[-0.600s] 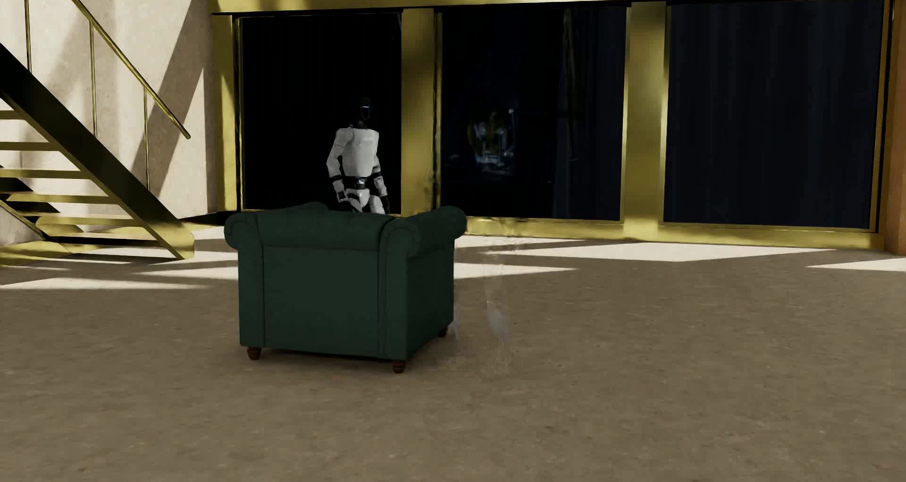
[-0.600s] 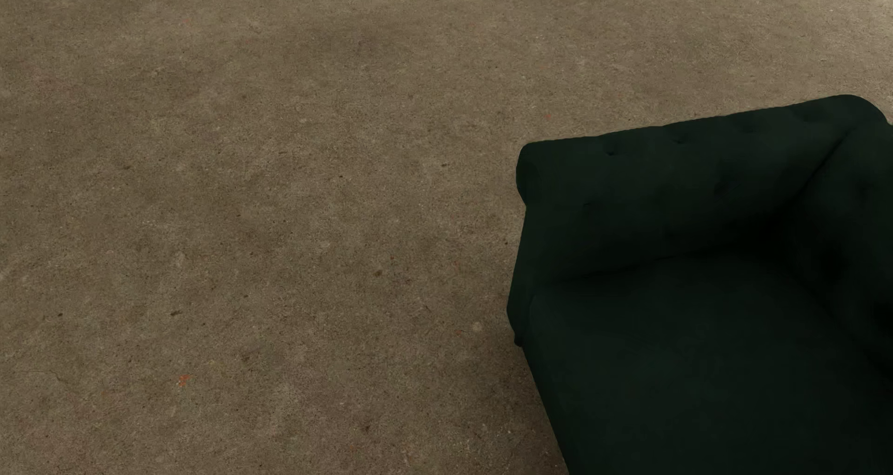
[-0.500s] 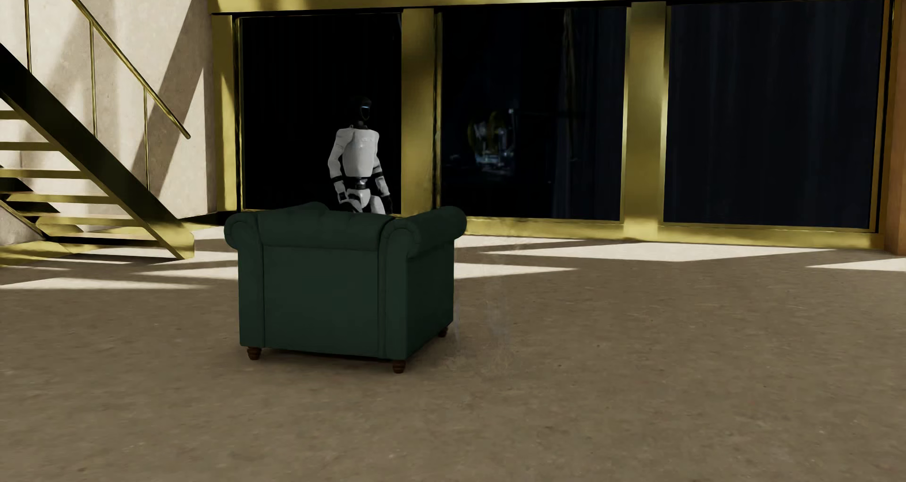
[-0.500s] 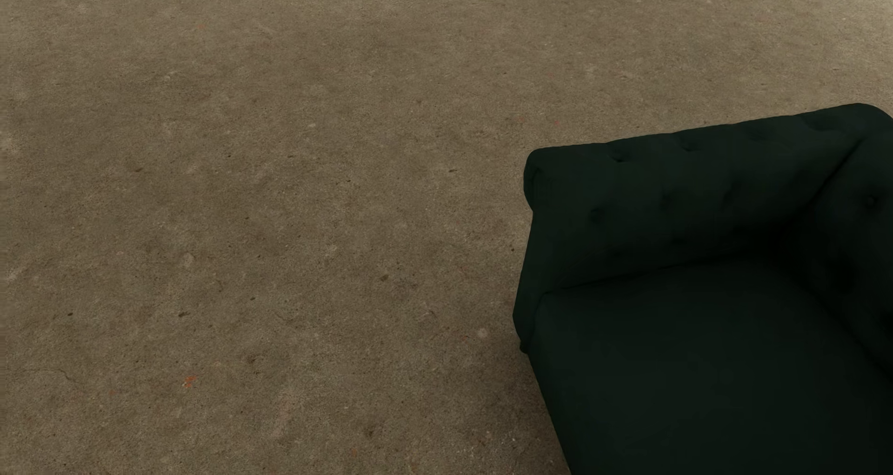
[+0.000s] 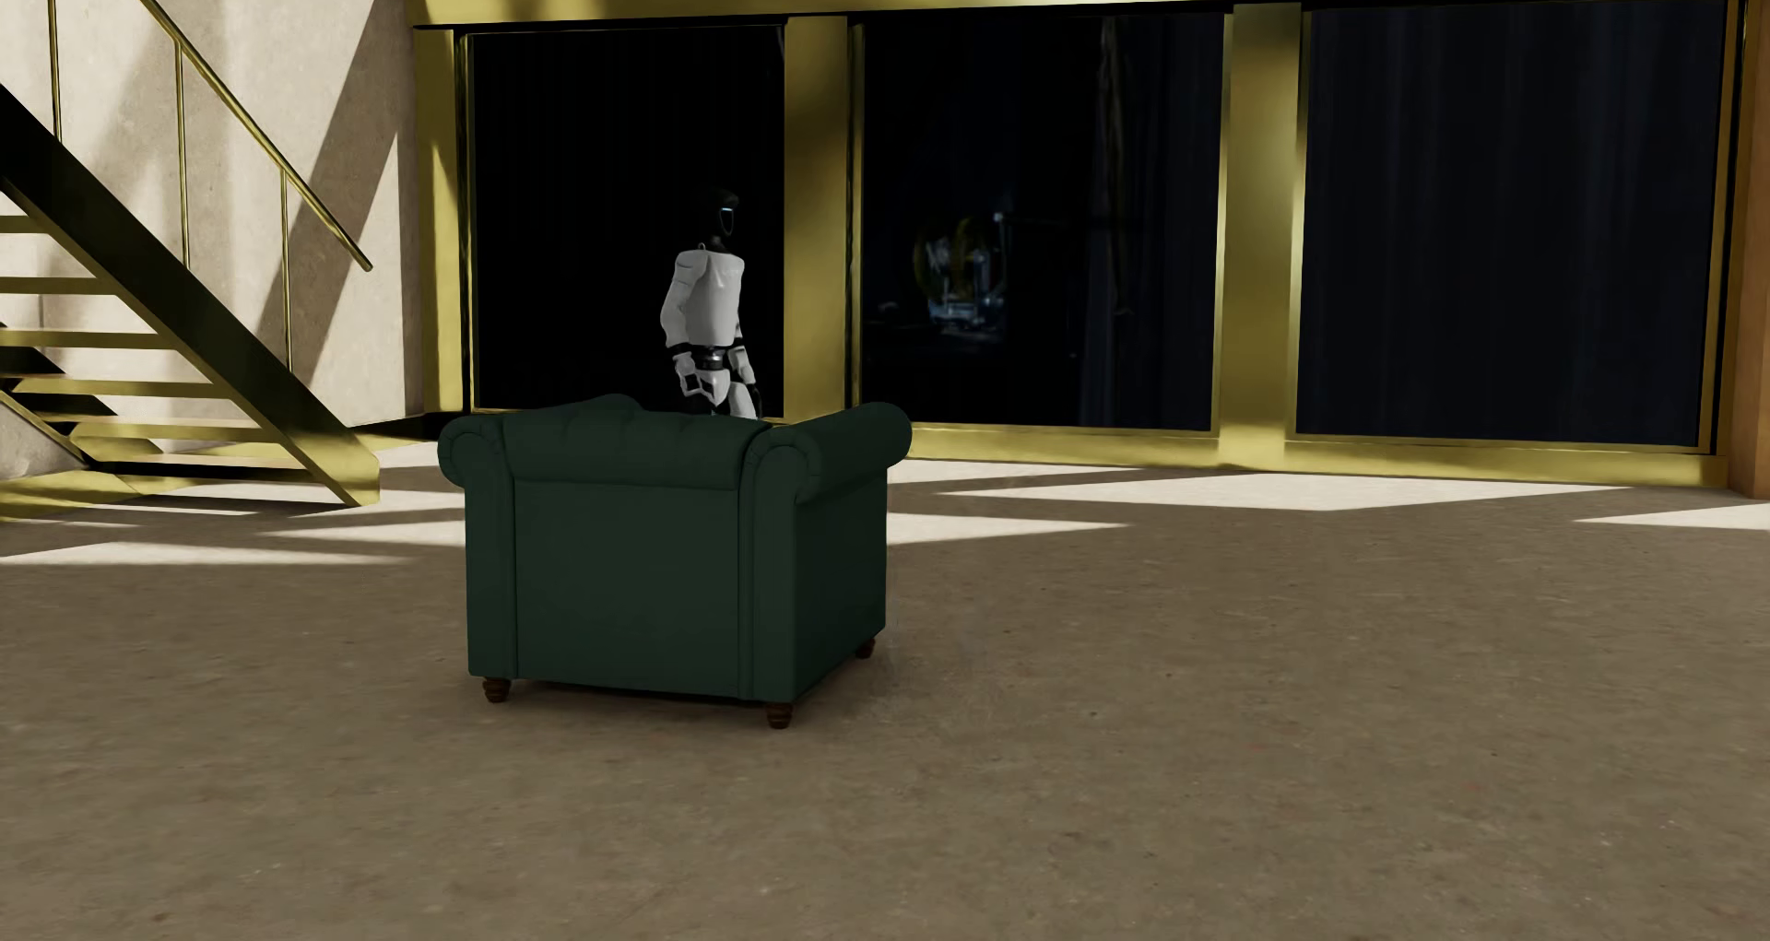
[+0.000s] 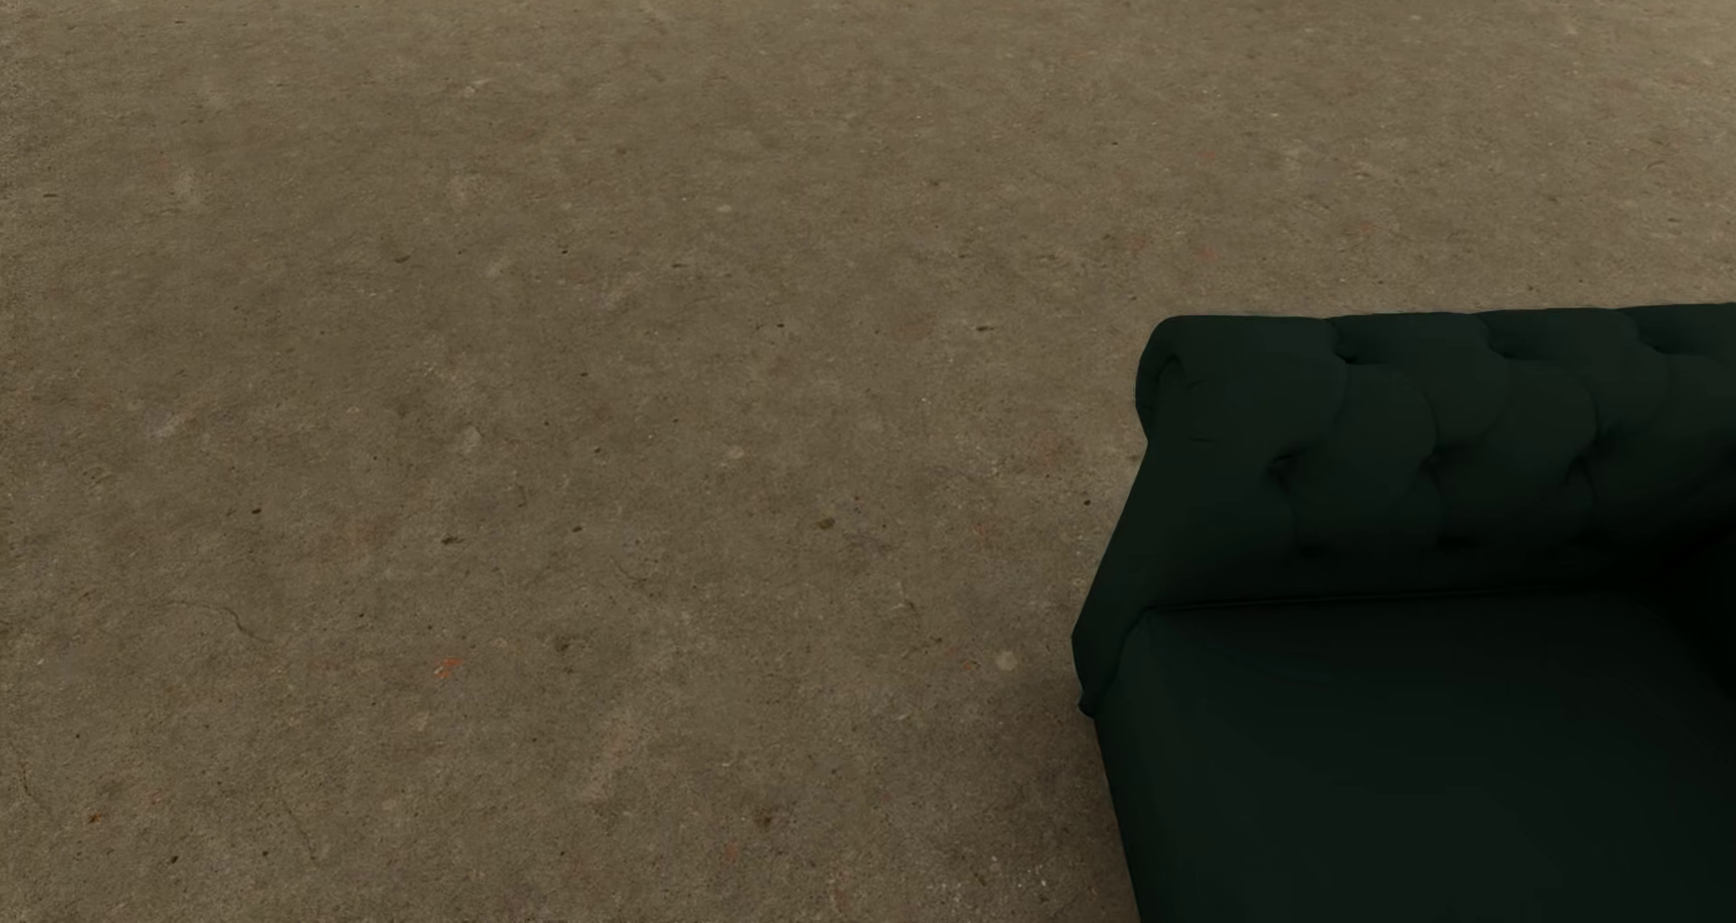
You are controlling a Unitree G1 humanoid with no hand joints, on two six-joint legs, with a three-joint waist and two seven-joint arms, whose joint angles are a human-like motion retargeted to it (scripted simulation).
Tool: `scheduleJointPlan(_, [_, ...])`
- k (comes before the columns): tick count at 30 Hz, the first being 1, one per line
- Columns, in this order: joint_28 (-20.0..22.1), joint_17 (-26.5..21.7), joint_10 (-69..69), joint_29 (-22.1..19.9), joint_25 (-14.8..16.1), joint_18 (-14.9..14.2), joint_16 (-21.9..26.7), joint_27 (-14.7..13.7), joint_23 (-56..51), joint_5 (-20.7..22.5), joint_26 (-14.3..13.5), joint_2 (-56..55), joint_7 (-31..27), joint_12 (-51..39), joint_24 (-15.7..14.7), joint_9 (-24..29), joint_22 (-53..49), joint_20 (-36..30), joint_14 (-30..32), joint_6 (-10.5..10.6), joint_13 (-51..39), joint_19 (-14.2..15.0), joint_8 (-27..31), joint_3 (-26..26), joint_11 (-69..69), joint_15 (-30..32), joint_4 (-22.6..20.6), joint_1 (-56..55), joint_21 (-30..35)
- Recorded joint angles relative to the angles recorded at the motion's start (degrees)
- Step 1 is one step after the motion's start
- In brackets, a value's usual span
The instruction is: Walk around the dark armchair
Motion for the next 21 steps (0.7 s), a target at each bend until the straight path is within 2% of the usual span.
scheduleJointPlan(5, [0.0, -0.35, 0.76, 0.0, 0.0, 0.0, 0.46, 0.0, -1.47, -1.59, 0.0, -3.81, 0.0, 0.98, 0.0, -0.21, 4.44, -0.37, -2.76, -0.1, 0.45, 0.0, 0.0, 1.11, 6.36, -1.95, -2.14, 0.47, -3.01])
scheduleJointPlan(9, [0.0, -0.33, -0.62, 0.0, 0.0, 0.0, 0.97, 0.0, -1.85, -4.3, 0.0, -18.3, 0.0, 1.26, 0.0, 1.71, 6.52, -1.52, -5.9, 0.65, -0.13, 0.0, 0.0, -1.08, 31.46, 8.39, -2.83, 4.09, -5.69])
scheduleJointPlan(11, [0.0, -0.29, -1.1, 0.0, 0.0, 0.0, 1.56, 0.0, -3.07, -3.73, 0.0, -25.22, 0.0, 1.63, 0.0, 2.61, 6.29, -1.79, -7.24, 1.88, 0.34, 0.0, 0.0, -3.76, 44.71, 4.38, -2.21, 6.6, -6.86])
scheduleJointPlan(13, [0.0, -0.23, -0.8, 0.0, 0.0, 0.0, 2.11, 0.0, -4.01, -2.3, 0.0, -30.56, 0.0, 1.78, 0.0, 3.18, 6.04, -1.62, -8.22, 3.21, 1.31, 0.0, 0.0, -6.47, 52.06, -0.13, -1.18, 8.54, -7.36])
scheduleJointPlan(17, [0.0, 0.02, 0.09, 0.0, 0.0, 0.0, 2.87, 0.0, -2.17, 0.34, 0.0, -37.34, 0.0, 0.54, 0.0, 4.02, 6.06, -1.06, -10.07, 4.54, 3.13, 0.0, 0.0, -10.69, 46.6, 5.03, 0.72, 11.81, -6.26])
scheduleJointPlan(21, [0.0, 0.12, -0.66, 0.0, 0.0, 0.0, 2.64, 0.0, 2.04, 0.86, 0.0, -36.45, 0.0, -1.81, 0.0, 4.52, 6.09, -1.71, -10.32, 4.12, 4.42, 0.0, 0.0, -13.4, 26.0, 13.38, 1.71, 16.31, -2.68])
